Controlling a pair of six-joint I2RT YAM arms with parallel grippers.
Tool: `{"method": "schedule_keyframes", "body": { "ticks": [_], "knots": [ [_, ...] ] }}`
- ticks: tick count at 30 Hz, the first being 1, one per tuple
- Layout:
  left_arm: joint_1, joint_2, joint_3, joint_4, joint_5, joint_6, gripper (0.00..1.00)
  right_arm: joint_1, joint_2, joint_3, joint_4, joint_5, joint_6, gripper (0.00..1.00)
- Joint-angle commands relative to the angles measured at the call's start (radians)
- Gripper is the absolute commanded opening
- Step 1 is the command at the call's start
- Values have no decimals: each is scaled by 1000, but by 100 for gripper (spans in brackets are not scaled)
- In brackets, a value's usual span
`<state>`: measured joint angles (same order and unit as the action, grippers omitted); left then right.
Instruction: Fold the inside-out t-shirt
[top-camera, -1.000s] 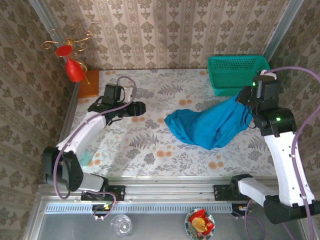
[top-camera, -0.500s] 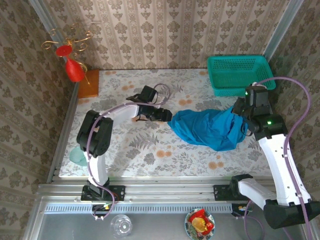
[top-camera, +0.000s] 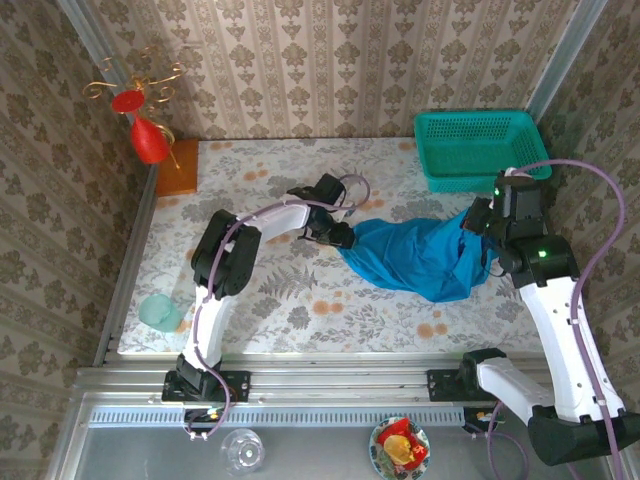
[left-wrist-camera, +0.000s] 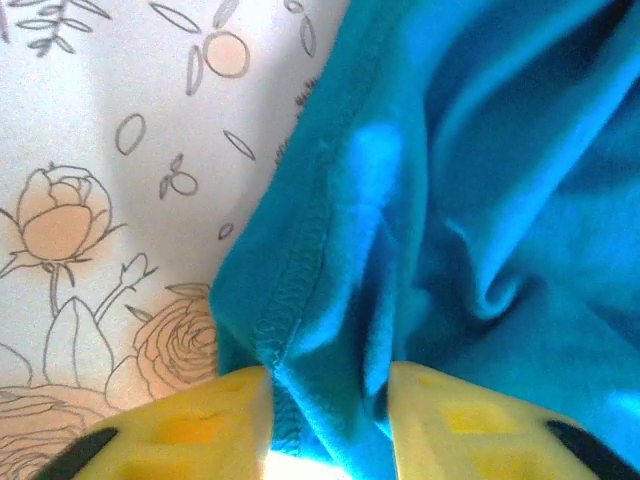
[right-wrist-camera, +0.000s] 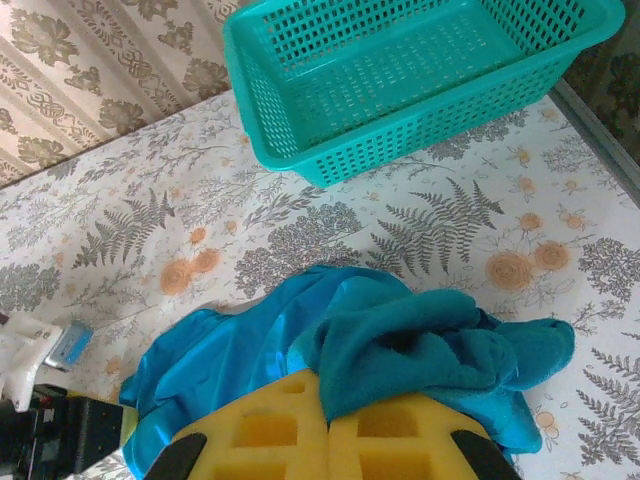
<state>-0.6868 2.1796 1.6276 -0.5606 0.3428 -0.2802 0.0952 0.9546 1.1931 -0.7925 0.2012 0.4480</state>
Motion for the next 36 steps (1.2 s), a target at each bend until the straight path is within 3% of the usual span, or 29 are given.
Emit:
{"method": "schedule_keyframes", "body": {
  "ticks": [1,3,6,12,22,27,32,36],
  "knots": [
    [-8,-12,-13,5,5,2,17,-4,-17,-19,26,-38,26,0],
    [2,-70,-45,31,-16,-3,7,-3,-19,-23,24,-45,28,0],
    [42,-197,-109,62,-38,-13,0,-3,-25,-14,17,-45,24,0],
    [204,-562,-265,88,-62,-23,0,-3,-72,39,3,-17,-1,0],
    [585,-1148,-398,-37,-83,-28,0,-4,-193,129,-21,35,20,0],
    [698,-1206,-393,-99,11,-27,0,-3,-153,143,4,-3,31,0],
    [708,-1212,-403,-75,114,-73,0,-4,-55,146,66,-83,32,0],
    [708,-1229,-351,-38,124,-106,0,-3,114,150,177,-245,41,0]
  ]
}}
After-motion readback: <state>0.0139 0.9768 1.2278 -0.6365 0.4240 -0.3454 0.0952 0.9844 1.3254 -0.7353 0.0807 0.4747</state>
